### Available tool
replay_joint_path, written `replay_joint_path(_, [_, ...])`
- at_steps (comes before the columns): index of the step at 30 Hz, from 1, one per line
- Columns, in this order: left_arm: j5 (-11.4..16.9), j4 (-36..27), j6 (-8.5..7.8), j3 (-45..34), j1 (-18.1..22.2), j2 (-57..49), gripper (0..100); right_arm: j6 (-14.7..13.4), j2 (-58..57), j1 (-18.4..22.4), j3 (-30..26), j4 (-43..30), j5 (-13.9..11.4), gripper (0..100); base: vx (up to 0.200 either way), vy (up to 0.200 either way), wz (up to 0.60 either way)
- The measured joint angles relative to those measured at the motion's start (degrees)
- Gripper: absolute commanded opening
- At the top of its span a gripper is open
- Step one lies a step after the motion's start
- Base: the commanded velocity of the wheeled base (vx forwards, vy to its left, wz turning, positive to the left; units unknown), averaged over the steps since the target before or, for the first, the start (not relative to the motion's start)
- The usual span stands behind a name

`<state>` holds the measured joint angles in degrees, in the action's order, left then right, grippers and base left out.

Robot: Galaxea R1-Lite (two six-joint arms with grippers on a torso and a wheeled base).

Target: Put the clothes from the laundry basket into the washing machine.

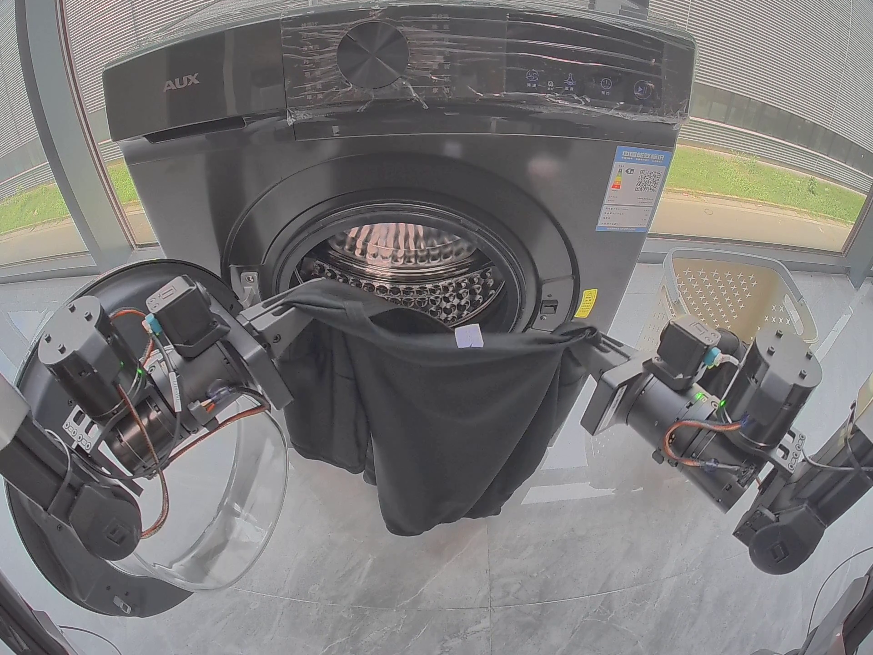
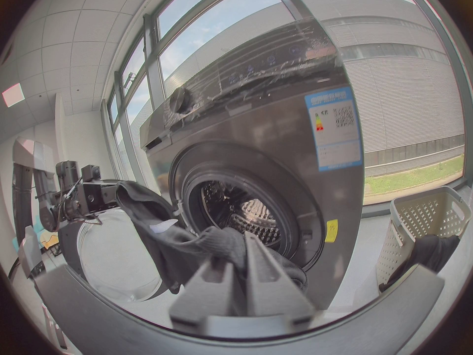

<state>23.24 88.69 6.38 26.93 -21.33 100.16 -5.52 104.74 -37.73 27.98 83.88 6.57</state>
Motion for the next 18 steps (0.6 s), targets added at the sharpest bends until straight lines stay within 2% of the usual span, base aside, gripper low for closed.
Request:
replay_joint_path(4, [-1.73, 0.02, -0.11, 1.29, -1.62, 2.24, 0, -0.11, 1.90, -1.40, -1.90, -0.27, -0.72, 100, 0.000, 0.000, 0.00])
replay_joint_path(7, [-2.35, 0.02, -0.11, 2.26, -2.32, 3.69, 0, -0.11, 4.52, -2.47, -3.93, -0.29, -3.05, 100, 0.000, 0.000, 0.00])
replay_joint_path(11, [-2.99, 0.02, -0.11, 3.33, -2.80, 5.13, 0, -0.06, 7.89, -3.30, -5.30, -0.07, -4.63, 100, 0.000, 0.000, 0.00])
replay_joint_path(18, [-3.36, 0.05, -0.09, 4.00, -3.72, 6.38, 0, 0.02, 13.81, -3.63, -2.13, -0.07, -6.50, 100, 0.000, 0.000, 0.00])
